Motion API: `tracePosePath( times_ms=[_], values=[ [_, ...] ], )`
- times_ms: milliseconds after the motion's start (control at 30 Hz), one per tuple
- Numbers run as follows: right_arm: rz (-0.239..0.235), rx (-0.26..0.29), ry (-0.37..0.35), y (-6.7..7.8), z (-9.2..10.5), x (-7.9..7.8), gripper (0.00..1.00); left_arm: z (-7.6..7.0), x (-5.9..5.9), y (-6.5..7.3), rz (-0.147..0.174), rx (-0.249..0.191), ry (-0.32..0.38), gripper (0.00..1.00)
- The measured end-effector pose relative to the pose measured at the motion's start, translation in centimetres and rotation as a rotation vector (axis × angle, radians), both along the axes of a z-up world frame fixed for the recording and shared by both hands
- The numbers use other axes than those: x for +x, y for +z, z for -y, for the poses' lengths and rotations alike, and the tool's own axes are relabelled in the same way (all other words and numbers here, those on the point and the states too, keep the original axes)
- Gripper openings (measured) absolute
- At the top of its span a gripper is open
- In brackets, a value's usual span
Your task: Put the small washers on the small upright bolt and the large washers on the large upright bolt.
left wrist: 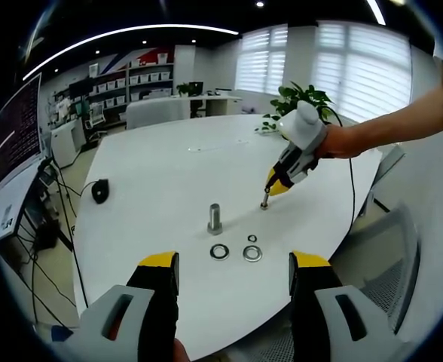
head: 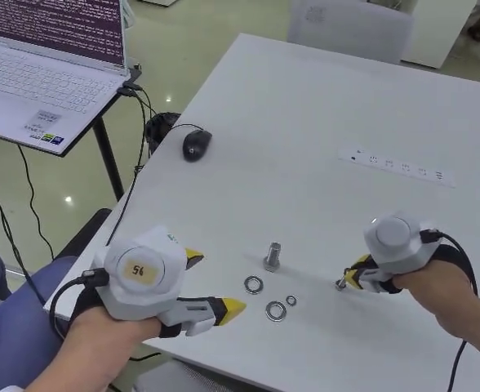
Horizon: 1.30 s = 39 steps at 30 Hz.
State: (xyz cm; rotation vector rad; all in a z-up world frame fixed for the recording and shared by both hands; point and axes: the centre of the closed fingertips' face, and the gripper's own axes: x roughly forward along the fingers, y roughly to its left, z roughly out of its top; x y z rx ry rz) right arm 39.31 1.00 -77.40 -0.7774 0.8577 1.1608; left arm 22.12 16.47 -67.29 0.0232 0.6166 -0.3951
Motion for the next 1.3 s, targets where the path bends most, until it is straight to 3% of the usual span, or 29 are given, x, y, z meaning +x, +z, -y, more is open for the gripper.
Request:
tracePosePath(
  times_ms=[533,933,1100,1300],
  values=[
    [-0.04,-0.049,-0.008,-3.0,0.6,-0.4,0.13,-0.6,-0.5,-0.4,-0.014,0.001,0.012,0.58],
    [-0.065,-0.033,-0.049,-4.2,0.7,-0.9,0.14,-0.7,-0.6,-0.5,-0.02,0.004,0.016,0.58],
    [-0.083,-0.032,-0.065,-4.5,1.2,-1.7,0.15,-0.7,-0.5,-0.4,-0.017,0.002,0.017,0.58],
    [-0.117,-0.03,-0.025,-4.9,1.0,-4.2,0.15,-0.6,-0.6,-0.6,-0.019,-0.002,0.015,0.58]
  ],
)
